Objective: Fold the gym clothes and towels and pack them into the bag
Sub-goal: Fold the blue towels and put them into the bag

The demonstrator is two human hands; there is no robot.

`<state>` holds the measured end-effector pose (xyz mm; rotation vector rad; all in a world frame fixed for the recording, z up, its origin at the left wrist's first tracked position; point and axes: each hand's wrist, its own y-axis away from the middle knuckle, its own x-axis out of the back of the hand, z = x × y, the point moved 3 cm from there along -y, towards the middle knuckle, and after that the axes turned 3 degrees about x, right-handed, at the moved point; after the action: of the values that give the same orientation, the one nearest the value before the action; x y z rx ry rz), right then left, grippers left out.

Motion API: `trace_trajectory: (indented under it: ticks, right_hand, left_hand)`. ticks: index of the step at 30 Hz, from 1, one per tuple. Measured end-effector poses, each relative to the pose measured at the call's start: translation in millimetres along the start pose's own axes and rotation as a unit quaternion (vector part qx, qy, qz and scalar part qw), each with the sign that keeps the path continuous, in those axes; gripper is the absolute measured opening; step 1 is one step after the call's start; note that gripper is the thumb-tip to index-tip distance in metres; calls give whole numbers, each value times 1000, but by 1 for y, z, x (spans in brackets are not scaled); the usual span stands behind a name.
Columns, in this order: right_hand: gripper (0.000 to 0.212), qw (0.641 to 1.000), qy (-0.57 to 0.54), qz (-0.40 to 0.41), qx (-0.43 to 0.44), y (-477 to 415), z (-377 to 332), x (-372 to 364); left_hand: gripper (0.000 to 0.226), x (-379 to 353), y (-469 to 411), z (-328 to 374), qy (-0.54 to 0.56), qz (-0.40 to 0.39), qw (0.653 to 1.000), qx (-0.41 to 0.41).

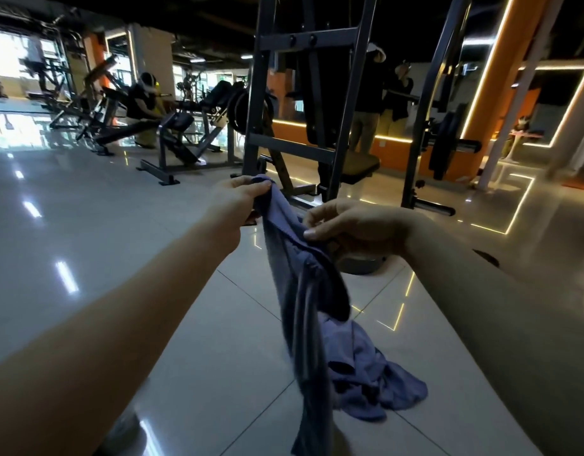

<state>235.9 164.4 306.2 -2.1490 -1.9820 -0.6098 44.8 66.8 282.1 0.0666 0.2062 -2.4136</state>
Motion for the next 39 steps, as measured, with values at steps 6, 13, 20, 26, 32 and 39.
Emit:
trace_trajectory:
  ticks: [6,13,20,26,32,39]
  right_hand:
    - [17,994,-48,96,12,-13,7,15]
    - [18,997,-59,-47,18,-18,-1,-1]
    - [22,986,-24,165,-8,-26,12,16]
    - [25,958,54,282,6,-29,5,16]
    - [37,981,146,123,-43,-18,9,11]
    - [23,963,93,251,-43,-5,34,39]
  left_hand:
    - [21,7,2,13,21,44,998,-45]
    - [16,12,6,10,-43,29,998,-47]
    - [15,27,0,11,-43,121,990,-54]
    - [13,34,0,3,51,125,991,-10]
    - [16,47,1,-10,56,198,978,24]
    - [33,64,-4,-16,64,164,983,52]
